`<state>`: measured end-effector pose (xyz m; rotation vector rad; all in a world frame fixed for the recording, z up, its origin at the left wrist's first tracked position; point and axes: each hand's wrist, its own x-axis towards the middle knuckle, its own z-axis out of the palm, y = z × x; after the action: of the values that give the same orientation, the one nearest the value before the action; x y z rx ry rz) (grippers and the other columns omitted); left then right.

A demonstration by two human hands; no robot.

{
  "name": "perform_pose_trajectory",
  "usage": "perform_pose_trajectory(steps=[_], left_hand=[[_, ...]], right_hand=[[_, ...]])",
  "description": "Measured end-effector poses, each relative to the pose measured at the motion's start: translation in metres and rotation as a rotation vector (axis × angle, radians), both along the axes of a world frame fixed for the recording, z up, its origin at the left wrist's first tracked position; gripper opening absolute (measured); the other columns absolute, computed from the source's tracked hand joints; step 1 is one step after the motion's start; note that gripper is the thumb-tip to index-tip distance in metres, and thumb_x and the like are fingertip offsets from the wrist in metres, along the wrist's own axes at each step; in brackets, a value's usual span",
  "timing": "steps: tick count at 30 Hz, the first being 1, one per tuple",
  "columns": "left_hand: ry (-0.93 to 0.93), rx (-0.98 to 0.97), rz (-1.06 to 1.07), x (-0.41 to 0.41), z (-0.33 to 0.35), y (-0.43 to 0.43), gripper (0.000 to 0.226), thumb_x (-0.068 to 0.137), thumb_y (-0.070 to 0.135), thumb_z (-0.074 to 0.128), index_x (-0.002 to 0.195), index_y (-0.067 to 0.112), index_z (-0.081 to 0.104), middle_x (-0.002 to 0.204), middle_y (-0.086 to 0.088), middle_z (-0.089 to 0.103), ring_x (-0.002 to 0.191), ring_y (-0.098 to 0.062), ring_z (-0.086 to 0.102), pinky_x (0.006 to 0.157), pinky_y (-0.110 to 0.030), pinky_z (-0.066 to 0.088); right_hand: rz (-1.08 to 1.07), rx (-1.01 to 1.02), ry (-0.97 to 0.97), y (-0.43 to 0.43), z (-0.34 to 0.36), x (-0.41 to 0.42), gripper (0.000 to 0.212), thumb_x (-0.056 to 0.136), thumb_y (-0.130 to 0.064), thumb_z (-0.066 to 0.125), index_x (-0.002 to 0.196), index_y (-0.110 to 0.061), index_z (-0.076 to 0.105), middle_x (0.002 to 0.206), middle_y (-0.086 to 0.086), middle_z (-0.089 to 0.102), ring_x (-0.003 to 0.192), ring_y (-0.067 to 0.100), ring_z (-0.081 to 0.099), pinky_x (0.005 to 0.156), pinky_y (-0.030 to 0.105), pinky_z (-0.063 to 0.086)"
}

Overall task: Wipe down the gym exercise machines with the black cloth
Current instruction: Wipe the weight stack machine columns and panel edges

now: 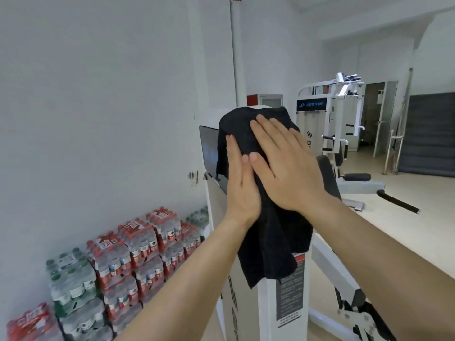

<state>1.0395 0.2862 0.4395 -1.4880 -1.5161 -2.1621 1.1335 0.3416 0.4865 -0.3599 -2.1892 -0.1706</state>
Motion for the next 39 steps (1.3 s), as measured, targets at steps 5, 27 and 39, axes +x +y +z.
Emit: perform_pose_trajectory(steps=[5, 27, 39], left_hand=[[-0.012, -0.010, 0.055, -0.028, 0.066, 0.014, 0.066, 0.101, 0.042, 0.025, 0.160, 0.018, 0.008, 0.168, 0.004, 0.008, 0.153, -0.005, 0.009, 0.127, -0.038, 0.008], [0.025, -0.011, 0.031, -0.006, 0.002, 0.008, 0.062, 0.105, 0.046, 0.021, 0.160, 0.023, 0.003, 0.169, 0.008, 0.002, 0.153, -0.001, 0.004, 0.127, -0.041, 0.008], [0.166, 0.020, 0.550, 0.021, -0.020, -0.012, 0.052, 0.102, 0.041, 0.029, 0.144, 0.014, 0.045, 0.157, -0.003, 0.036, 0.142, -0.017, 0.036, 0.116, -0.042, 0.033]], right_hand=[[0.092, -0.112, -0.128, 0.030, 0.051, -0.022, 0.065, 0.099, -0.052, 0.016, 0.157, -0.025, 0.029, 0.163, -0.005, 0.029, 0.150, 0.014, 0.024, 0.123, 0.042, 0.020], [-0.011, -0.054, 0.014, 0.012, 0.007, -0.002, 0.063, 0.101, -0.050, 0.016, 0.158, -0.025, 0.024, 0.166, -0.002, 0.021, 0.153, 0.016, 0.013, 0.125, 0.044, 0.014], [0.060, 0.043, 0.090, 0.011, -0.026, 0.012, 0.058, 0.105, -0.043, 0.026, 0.159, -0.021, 0.022, 0.167, 0.000, 0.017, 0.154, 0.018, 0.011, 0.125, 0.042, 0.009]])
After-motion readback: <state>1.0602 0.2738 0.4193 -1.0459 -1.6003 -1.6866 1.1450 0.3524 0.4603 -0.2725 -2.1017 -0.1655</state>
